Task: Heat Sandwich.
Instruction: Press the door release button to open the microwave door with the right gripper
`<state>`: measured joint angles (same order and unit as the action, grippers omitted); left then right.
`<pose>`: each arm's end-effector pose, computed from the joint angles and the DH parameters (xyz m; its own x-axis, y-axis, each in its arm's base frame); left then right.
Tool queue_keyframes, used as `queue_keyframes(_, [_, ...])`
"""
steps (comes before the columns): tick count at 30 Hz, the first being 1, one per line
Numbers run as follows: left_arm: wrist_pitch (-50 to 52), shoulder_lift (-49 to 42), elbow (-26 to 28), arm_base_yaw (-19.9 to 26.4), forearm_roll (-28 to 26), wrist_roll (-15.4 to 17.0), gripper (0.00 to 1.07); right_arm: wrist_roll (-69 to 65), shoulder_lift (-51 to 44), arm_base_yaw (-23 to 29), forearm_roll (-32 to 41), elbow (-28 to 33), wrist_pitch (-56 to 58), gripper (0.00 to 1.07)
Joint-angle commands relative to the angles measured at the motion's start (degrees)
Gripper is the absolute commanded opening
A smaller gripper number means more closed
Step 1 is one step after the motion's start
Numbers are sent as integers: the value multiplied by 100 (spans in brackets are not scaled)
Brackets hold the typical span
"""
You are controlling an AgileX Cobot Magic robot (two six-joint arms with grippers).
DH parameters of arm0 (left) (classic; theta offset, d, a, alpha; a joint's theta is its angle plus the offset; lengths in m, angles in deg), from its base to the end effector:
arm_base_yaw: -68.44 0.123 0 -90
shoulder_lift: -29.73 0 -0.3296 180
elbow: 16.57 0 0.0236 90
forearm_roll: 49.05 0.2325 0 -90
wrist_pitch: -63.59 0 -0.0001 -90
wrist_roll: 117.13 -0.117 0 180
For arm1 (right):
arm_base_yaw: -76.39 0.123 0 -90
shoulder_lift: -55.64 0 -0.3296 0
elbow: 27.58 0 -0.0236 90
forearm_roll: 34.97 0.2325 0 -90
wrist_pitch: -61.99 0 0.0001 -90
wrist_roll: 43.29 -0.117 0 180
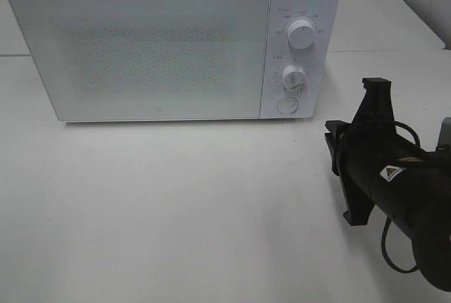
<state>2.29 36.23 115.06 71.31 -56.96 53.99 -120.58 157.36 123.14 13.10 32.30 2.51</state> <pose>-0.0457 -0.0164 0.2625 -0.4300 0.0662 -0.9004 0.0970 0.9949 0.0268 0.2227 0.1274 0.1974 -0.0710 0.9971 0.0257 0.3013 -0.0031 0.9535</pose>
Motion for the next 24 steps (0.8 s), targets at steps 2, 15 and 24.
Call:
queue_keyframes(2, [-11, -52, -17, -11, 11, 6, 98, -46, -6, 17, -23, -34, -34, 0])
queue_keyframes(15, [-11, -52, -17, -11, 11, 6, 98, -52, 195, 0, -46, -138, -34, 0])
queue_keyframes(24, [-11, -52, -17, -11, 11, 6, 98, -246, 819, -269, -573, -573, -29, 0])
